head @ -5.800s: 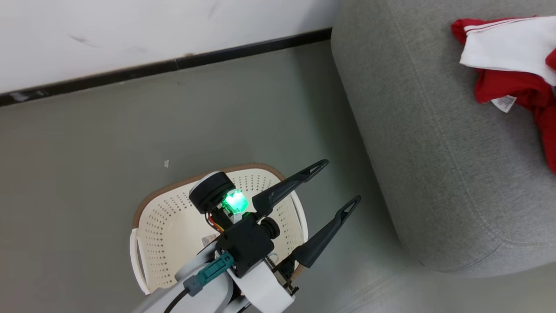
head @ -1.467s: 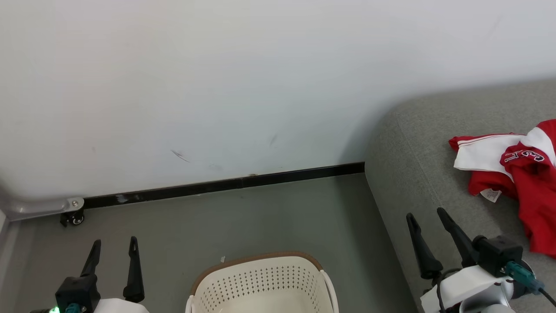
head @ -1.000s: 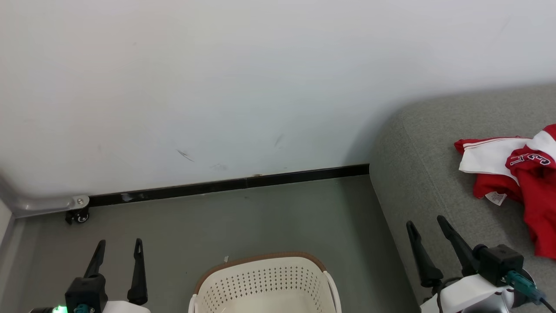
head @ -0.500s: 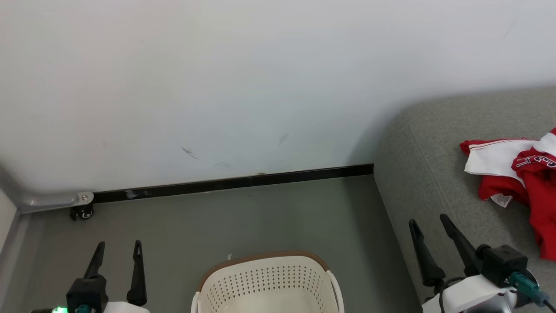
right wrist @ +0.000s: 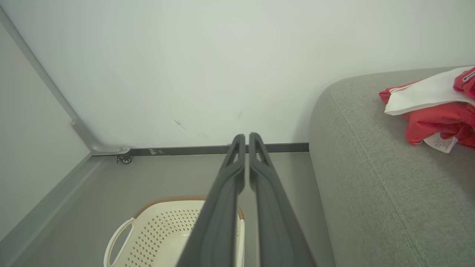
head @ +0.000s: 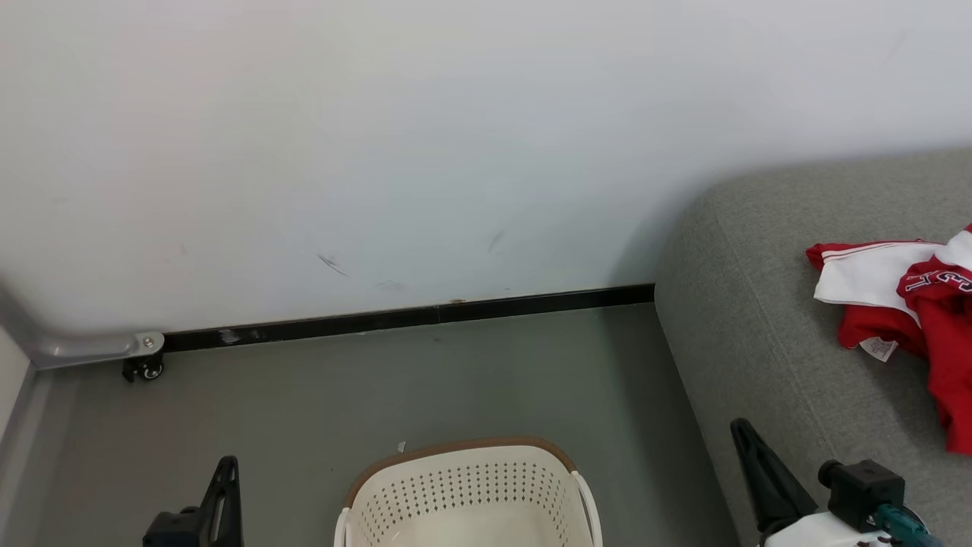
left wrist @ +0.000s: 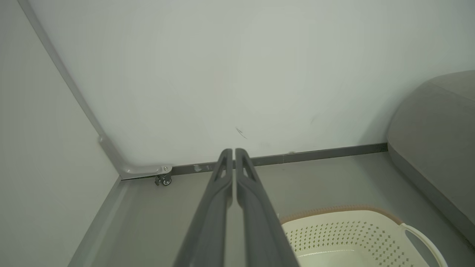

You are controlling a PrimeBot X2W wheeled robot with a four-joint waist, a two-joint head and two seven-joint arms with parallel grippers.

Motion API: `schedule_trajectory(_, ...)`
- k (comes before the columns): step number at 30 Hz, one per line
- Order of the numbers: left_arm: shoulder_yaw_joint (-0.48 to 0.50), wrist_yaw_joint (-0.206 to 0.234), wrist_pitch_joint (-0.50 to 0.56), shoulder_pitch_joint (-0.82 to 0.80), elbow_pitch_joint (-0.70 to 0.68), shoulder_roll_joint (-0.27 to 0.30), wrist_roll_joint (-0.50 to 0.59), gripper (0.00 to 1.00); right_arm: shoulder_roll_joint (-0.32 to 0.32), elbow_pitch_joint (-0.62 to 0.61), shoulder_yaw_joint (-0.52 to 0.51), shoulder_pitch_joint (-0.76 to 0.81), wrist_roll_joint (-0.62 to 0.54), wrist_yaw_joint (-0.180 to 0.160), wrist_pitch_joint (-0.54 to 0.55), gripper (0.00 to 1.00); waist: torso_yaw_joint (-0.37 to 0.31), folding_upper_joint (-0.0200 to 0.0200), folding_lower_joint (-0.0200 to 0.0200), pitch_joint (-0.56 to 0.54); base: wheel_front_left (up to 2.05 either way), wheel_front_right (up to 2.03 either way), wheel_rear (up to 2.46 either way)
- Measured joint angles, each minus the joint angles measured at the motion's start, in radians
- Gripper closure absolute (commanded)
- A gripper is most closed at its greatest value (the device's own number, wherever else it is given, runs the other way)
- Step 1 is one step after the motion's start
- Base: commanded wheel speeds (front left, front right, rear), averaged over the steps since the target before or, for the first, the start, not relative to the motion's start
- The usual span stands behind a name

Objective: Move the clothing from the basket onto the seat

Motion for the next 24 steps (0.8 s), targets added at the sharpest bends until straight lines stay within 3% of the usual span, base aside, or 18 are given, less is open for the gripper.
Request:
schedule_trajectory(9, 0.039, -0.023, 0.036, 0.003, 0.027, -0.010, -0.071, 1.00, 0.001, -0.006, 0.014, 0.012, 0.067, 0.000, 0.000, 1.00, -0.001, 0.0000, -0.0001, 0.002, 0.00, 0.00, 0.00)
schedule_trajectory(20, 0.072, -0.060, 0.090, -0.010, 0.038, -0.022, -0.240, 1.00, 0.001, -0.020, 0.014, 0.026, 0.272, 0.000, 0.011, 1.00, 0.001, 0.0000, 0.0006, 0.007, 0.00, 0.00, 0.00)
schedule_trajectory(24, 0.084, -0.076, 0.111, -0.014, 0.042, -0.026, -0.288, 1.00, 0.001, -0.018, 0.003, 0.026, 0.344, 0.000, 0.032, 1.00, 0.002, 0.0000, 0.0029, 0.008, 0.00, 0.00, 0.00)
